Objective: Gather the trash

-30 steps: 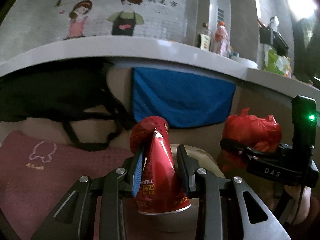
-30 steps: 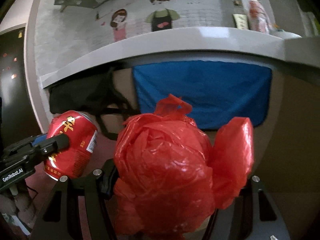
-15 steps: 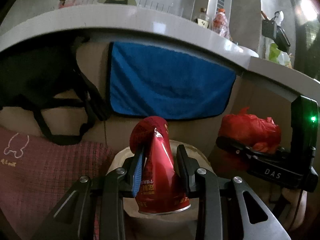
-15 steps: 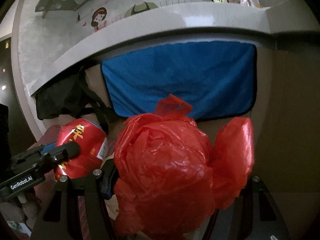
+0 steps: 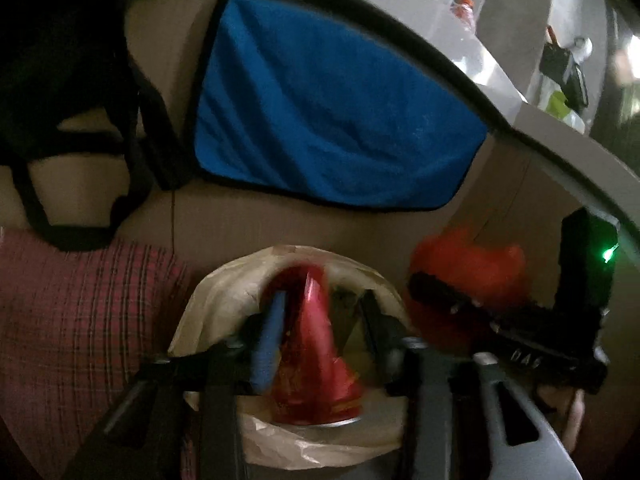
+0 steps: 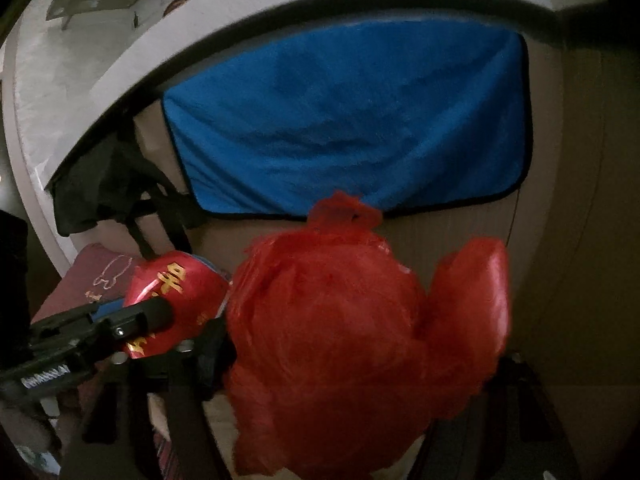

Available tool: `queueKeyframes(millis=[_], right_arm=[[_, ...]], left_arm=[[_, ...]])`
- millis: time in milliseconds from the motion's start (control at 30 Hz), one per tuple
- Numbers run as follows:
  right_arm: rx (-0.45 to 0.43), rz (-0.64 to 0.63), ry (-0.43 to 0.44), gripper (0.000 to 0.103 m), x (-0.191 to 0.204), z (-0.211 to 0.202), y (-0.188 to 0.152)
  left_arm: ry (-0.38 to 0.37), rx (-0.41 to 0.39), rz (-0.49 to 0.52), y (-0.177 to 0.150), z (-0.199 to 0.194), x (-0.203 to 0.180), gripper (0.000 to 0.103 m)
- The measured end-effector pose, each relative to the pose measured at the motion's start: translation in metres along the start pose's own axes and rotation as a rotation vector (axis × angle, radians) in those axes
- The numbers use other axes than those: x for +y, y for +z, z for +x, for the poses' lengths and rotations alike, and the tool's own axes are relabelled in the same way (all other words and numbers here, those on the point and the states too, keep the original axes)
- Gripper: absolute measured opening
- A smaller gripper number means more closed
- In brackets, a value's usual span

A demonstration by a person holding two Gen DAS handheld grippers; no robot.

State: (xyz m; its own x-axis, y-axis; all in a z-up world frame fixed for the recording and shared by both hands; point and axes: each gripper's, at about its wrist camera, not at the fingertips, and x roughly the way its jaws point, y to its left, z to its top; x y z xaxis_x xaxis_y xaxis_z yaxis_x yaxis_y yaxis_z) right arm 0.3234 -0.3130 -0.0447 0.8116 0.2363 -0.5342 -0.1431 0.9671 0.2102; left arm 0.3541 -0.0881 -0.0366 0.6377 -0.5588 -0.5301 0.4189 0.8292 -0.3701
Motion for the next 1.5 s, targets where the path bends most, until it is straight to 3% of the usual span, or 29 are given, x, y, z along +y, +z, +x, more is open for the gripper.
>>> queueKeyframes(millis=[200,367,700,867,933,1233,1500], right_arm=[[0.023,0.009,-0.022,0.083,-0.002,0.009,-0.006],[0.012,0.028,-0.027,0.083,0.002,-0.01,-0.014],[-0.052,-0.051,0.029,0.083,0.066,-0.103,-0.059],[-0.068,-0.095,0.087,0.083,0.106,-0.153,-0.093],[-0.084,-0.119,0.085,0.083,0.123,-0.172,-0.108],[-0.108,-0.167,0.084,0.083,0.177,-0.221,-0.169],[-0.134,-0.151,0.098,0.083,0.191,-0.235,-0.181]], left_arm=[[-0.005,-0.037,-0.028,0.003,-0.015,0.007,0.065],[0.074,-0.091,-0.038,-0.008,-0.05,0.009,0.065],[0.268,-0.122,0.045,-0.092,-0.17,-0.019,0.065],[0.312,-0.192,0.057,-0.139,-0.236,-0.043,0.065],[0.363,-0.231,0.07,-0.162,-0.26,-0.053,0.065],[0.542,-0.24,0.172,-0.206,-0.307,-0.078,0.065],[0.649,-0.23,0.131,-0.216,-0.333,-0.074,0.065]])
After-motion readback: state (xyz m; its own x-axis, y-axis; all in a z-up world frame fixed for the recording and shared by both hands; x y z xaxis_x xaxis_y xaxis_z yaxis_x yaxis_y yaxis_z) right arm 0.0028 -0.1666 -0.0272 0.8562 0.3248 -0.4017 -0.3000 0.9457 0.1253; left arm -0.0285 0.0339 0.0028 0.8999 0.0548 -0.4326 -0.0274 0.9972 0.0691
